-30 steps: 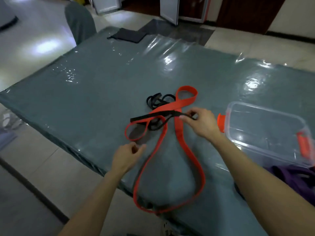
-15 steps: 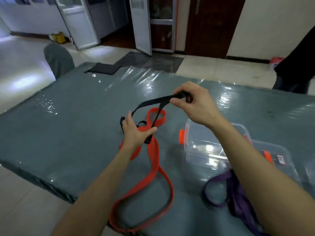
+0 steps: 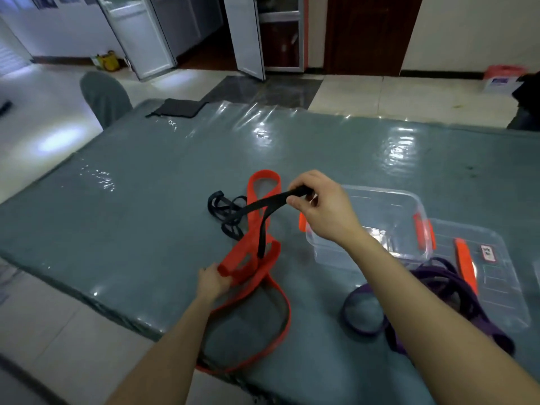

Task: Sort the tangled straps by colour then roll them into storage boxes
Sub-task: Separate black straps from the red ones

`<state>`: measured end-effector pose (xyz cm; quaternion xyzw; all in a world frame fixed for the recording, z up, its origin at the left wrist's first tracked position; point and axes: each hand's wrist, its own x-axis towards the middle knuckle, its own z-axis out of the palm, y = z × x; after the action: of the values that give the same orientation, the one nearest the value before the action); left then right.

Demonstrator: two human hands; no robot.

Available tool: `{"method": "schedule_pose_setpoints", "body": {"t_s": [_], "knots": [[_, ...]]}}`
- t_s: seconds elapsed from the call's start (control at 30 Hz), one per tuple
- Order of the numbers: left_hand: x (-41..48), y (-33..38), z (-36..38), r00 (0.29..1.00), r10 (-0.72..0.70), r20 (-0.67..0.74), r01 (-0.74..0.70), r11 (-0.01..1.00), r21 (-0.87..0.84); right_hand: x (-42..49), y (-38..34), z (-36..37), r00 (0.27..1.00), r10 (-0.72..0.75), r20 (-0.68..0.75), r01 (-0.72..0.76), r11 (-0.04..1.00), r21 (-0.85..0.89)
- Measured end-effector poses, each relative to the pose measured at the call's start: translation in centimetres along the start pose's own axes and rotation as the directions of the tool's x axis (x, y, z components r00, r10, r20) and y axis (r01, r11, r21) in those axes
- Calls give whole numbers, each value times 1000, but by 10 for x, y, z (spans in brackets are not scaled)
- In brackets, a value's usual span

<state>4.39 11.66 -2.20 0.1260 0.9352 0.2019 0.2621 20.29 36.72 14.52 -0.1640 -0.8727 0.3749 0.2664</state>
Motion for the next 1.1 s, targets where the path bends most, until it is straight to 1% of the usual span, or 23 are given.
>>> {"method": "schedule_pose_setpoints", "body": {"t_s": [0.07, 0.1, 0.17, 0.2, 0.27, 0.33, 0.37, 0.4, 0.47, 0.53, 0.6, 0.63, 0.67, 0.7, 0.77, 0.8, 0.83, 0.87, 0.9, 0.93, 1.0, 1.07, 1.1], "knots": [[2, 1, -9, 995, 15, 99, -18, 999, 29, -1, 2, 7, 1000, 20, 12, -20, 1000, -9], [3, 5, -16, 989, 9, 146, -3, 999, -39, -1, 3, 10, 1000, 21, 15, -20, 999, -29], [8, 19, -32, 985, 46, 165, 7, 951, -310, -2, 4, 18, 999, 16, 43, -12, 996, -94], [14, 30, -40, 989, 78, 128, -14, 899, -439, -3, 4, 23, 998, 12, 66, -4, 993, -120], [22, 57, -51, 979, 173, 110, -51, 726, -686, -9, 1, 33, 994, -4, 106, 18, 992, -129], [21, 84, -54, 925, 317, 210, 10, 532, -847, -14, -1, 41, 996, 4, 94, 7, 994, -111], [19, 91, -50, 884, 392, 256, 35, 490, -871, -16, -1, 43, 997, 22, 68, -15, 995, -102], [17, 92, -46, 852, 444, 276, 6, 521, -854, -19, 0, 44, 998, 50, 34, -46, 995, -92], [19, 83, -40, 842, 476, 254, -181, 693, -698, -25, 0, 45, 994, 110, -27, -112, 992, -66], [29, 68, -37, 875, 467, 126, -370, 814, -449, -32, 0, 42, 989, 143, -42, -145, 988, -45], [39, 59, -42, 901, 429, -65, -428, 855, -293, -41, -1, 37, 988, 150, -28, -151, 988, -29], [42, 60, -45, 881, 459, -112, -472, 843, -257, -46, -2, 35, 988, 156, -24, -156, 987, -22], [43, 63, -50, 842, 532, -89, -537, 810, -234, -51, -3, 33, 986, 165, -24, -165, 986, -17], [42, 69, -54, 782, 623, -15, -610, 760, -223, -54, -5, 31, 984, 174, -33, -174, 985, -11], [35, 87, -60, 608, 772, 188, -718, 635, -286, -52, -15, 23, 981, 174, -81, -175, 985, 1], [29, 100, -62, 525, 808, 268, -752, 588, -299, -47, -23, 18, 980, 164, -111, -165, 986, 1], [24, 111, -63, 471, 824, 314, -792, 552, -261, -40, -33, 13, 979, 150, -138, -152, 988, 0], [18, 121, -64, 456, 831, 317, -827, 528, -193, -30, -44, 8, 979, 128, -158, -130, 992, -4], [16, 130, -67, 468, 841, 272, -841, 518, -153, -18, -57, 2, 981, 94, -169, -98, 995, -15], [13, 138, -74, 485, 850, 206, -835, 520, -182, -6, -72, -3, 983, 53, -176, -59, 998, -33], [16, 151, -97, 569, 822, 35, -754, 538, -378, 16, -102, -14, 980, -24, -196, 12, 998, -62], [31, 160, -138, 710, 674, -202, -639, 497, -588, 33, -125, -21, 969, -82, -233, 62, 994, -93], [40, 161, -163, 753, 582, -307, -605, 429, -671, 39, -133, -22, 961, -96, -258, 72, 992, -104]]}}
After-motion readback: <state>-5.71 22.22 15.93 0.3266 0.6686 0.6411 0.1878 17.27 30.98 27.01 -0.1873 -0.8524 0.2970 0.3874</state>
